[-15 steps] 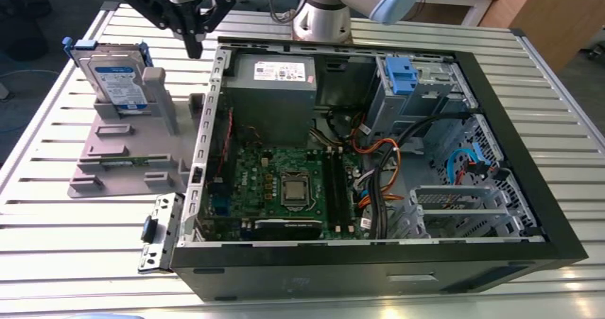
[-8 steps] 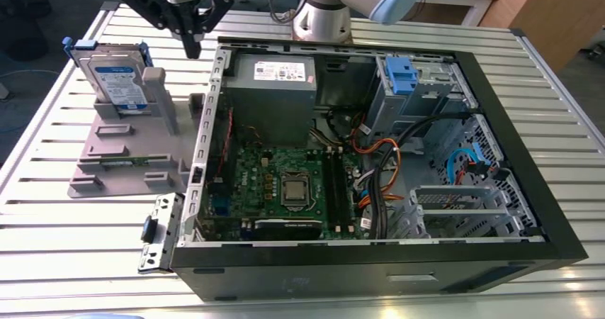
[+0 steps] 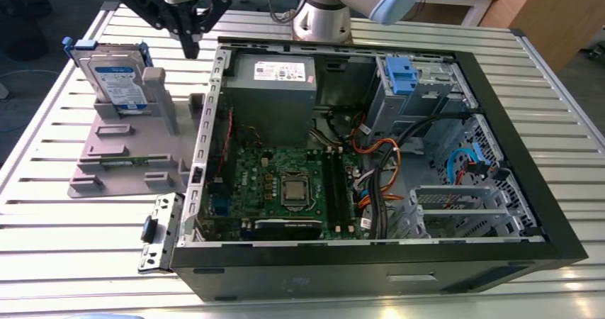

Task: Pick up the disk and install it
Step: 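Reach for the disk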

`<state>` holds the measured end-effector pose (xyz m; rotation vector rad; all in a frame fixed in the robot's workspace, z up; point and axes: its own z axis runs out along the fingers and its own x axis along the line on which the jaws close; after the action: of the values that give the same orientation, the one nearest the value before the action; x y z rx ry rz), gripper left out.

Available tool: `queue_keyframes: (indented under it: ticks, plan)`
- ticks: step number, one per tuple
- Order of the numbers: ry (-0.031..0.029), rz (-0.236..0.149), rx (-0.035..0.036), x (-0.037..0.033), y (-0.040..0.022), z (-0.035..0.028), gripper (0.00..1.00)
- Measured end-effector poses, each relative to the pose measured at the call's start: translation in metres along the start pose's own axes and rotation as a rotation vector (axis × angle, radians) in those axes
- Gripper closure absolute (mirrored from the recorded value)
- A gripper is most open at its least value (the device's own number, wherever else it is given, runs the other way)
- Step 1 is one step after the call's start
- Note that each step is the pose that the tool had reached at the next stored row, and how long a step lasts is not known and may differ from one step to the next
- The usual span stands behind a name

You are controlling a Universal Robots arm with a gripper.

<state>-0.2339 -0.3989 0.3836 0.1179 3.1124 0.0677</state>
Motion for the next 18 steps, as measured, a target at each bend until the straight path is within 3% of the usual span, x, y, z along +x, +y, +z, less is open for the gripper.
queue_keyframes:
  ticks: [18]
  plan:
    - [0.0000, 0.000, 0.0000, 0.0037, -0.0003, 0.0012, 0.89]
